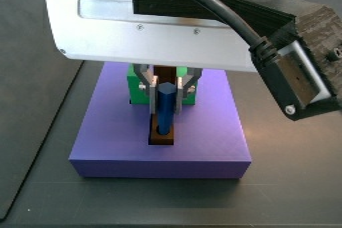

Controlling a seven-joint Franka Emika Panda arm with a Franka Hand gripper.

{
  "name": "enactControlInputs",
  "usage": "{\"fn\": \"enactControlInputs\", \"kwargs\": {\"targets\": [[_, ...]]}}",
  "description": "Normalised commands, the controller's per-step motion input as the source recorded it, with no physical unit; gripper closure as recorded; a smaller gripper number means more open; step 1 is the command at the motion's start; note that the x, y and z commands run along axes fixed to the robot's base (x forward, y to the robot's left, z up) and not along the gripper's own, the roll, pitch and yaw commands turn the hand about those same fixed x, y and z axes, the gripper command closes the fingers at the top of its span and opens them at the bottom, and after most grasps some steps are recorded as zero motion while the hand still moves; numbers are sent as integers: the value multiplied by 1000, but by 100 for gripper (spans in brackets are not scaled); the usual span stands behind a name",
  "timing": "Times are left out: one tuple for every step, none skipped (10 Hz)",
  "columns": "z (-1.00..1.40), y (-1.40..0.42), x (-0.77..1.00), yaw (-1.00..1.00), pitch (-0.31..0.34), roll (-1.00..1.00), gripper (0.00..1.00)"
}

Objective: Pick up the blue object. Move up. Place the blue object on the fixture. Regrasp the blue object. Move to above the board. Insert the blue object.
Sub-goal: Insert the blue object.

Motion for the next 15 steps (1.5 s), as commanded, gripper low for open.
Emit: {"fn": "enactControlInputs", "kwargs": {"targets": [[-20, -534, 0, 0, 21, 237, 100], [-14, -606, 0, 0, 26, 290, 100], [-114, -366, 0, -71, 10, 234, 100], [-154, -140, 0, -174, 19, 183, 100], [-94, -40, 9, -163, 61, 173, 100], [-14, -43, 66, -109, 89, 140, 100], [-34, 0, 166, -120, 96, 31, 100], [-23, 149, 240, -80, 99, -86, 100], [-60, 274, 257, -43, 83, -219, 100], [-126, 254, 254, -6, 47, -264, 100], [-240, 100, 223, 0, 16, -216, 100], [-360, 0, 6, 0, 0, -137, 100], [-354, 0, 0, 0, 0, -73, 100], [-63, 0, 0, 0, 0, -43, 100], [0, 0, 0, 0, 0, 0, 100]]}}
